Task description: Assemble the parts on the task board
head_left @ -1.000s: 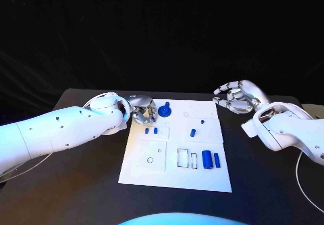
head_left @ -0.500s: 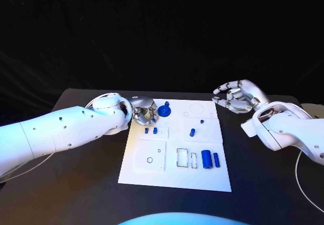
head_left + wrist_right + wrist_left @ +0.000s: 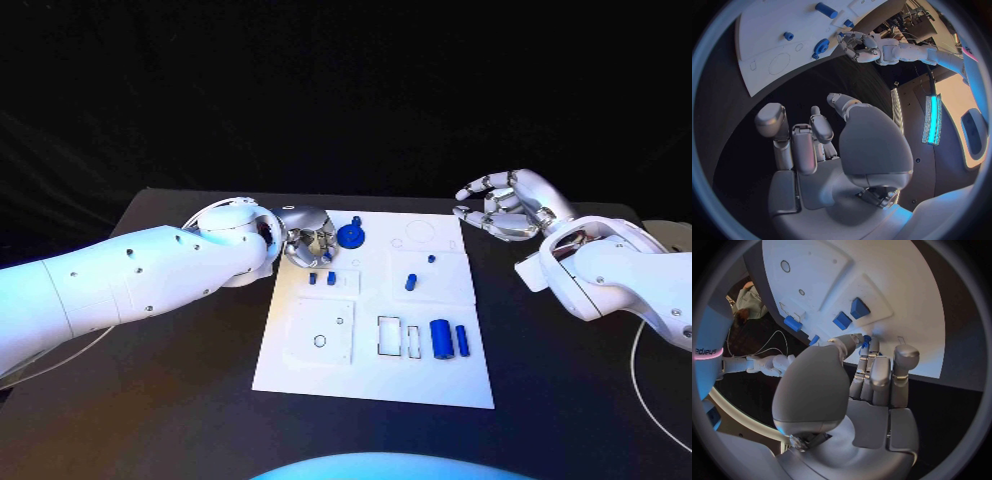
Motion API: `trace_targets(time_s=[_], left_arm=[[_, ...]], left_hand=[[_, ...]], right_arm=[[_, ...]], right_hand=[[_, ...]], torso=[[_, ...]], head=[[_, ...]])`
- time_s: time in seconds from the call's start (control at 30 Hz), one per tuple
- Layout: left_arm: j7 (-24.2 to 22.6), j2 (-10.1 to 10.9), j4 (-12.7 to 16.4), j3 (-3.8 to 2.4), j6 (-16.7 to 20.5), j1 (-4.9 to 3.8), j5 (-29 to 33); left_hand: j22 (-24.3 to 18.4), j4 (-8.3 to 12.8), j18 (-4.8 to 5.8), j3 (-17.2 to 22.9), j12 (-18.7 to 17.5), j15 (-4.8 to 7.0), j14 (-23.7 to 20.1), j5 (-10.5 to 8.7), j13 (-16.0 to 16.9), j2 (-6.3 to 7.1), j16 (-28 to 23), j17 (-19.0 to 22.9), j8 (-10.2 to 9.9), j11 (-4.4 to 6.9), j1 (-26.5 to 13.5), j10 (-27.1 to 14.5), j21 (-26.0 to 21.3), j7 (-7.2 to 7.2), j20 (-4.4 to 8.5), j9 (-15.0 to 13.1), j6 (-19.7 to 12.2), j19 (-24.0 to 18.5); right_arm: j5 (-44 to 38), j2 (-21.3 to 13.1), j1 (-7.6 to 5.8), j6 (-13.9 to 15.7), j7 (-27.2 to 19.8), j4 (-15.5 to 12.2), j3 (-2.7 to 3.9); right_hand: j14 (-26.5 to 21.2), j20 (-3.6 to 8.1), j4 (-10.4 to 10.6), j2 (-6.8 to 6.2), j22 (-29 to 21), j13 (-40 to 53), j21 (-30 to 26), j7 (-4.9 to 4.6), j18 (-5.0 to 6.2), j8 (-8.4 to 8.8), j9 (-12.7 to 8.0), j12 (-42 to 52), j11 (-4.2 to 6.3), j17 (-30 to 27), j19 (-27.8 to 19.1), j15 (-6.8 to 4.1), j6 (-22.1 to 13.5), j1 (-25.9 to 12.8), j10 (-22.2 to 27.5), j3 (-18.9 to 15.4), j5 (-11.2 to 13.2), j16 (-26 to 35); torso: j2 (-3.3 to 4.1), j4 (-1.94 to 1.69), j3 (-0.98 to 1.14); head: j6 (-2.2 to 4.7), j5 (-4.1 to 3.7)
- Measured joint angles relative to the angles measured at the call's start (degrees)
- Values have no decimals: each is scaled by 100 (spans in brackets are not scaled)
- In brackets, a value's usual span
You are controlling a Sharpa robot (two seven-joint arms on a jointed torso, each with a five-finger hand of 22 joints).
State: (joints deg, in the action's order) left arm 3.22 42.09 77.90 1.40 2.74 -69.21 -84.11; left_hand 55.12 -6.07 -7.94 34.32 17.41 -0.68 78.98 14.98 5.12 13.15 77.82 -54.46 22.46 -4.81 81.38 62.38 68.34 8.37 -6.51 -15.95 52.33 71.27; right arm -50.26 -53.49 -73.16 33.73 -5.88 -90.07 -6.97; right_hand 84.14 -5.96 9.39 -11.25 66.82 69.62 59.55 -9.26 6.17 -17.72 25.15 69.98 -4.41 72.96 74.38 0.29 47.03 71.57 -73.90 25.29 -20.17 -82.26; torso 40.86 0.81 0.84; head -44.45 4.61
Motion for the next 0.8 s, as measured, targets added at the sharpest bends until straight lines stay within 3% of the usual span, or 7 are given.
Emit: trace_targets(time_s=[0.2, 0.3, 0.7, 0.8], left_arm=[[28, 2, 0, 11, -23, 10, -1], [39, 2, 0, 11, -23, 10, 0], [73, 10, 3, 11, -8, 10, 11], [82, 18, 8, 11, -8, 10, 13]], left_hand=[[-157, 0, 0, 0, -265, -109, -110, 0, -58, 106, -48, 188, -298, -162, -106, -168, -123, 143, -79, 99, -312, -120], [-226, 0, 0, 0, -374, -128, -130, 0, -80, 127, -48, 265, -429, -185, -126, -270, -158, 184, -106, 148, -452, -146], [-435, 16, -1, -17, -477, -179, -263, 0, -88, 179, -134, 510, -558, -235, -179, -403, -320, 255, -125, 197, -565, -291], [-467, 16, 0, -17, -499, -200, -284, 0, -92, 179, -134, 542, -558, -235, -179, -403, -336, 255, -136, 202, -565, -320]], right_arm=[[0, -3, 0, 0, -1, 1, 0], [0, -3, 0, 1, -1, 4, 0], [0, -1, 0, -1, -1, 11, 0], [0, -3, 0, -11, 6, 14, 0]], right_hand=[[0, 0, 0, 0, -2, -2, -6, 0, 0, 0, 0, 0, 0, -2, 0, 0, 0, 0, 0, 0, 0, 3], [0, 0, 0, 0, -15, -15, -43, 0, 0, 0, 0, 0, 0, -11, 0, 0, 0, 0, 0, 0, 0, 23], [0, 0, 0, 0, -38, -46, -77, 0, 0, 0, -5, -24, 21, -36, 0, 0, 0, 0, 22, 0, 0, 24], [0, 1, 0, 0, -109, -255, -190, -22, 0, 0, -10, -261, 6, -116, -88, 0, -22, 0, 238, 0, 0, 93]], torso=[[0, 0, -3], [0, -1, -4], [0, 4, -2], [0, 4, -2]], head=[[-1, 3], [-1, 3], [1, -2], [2, -5]])
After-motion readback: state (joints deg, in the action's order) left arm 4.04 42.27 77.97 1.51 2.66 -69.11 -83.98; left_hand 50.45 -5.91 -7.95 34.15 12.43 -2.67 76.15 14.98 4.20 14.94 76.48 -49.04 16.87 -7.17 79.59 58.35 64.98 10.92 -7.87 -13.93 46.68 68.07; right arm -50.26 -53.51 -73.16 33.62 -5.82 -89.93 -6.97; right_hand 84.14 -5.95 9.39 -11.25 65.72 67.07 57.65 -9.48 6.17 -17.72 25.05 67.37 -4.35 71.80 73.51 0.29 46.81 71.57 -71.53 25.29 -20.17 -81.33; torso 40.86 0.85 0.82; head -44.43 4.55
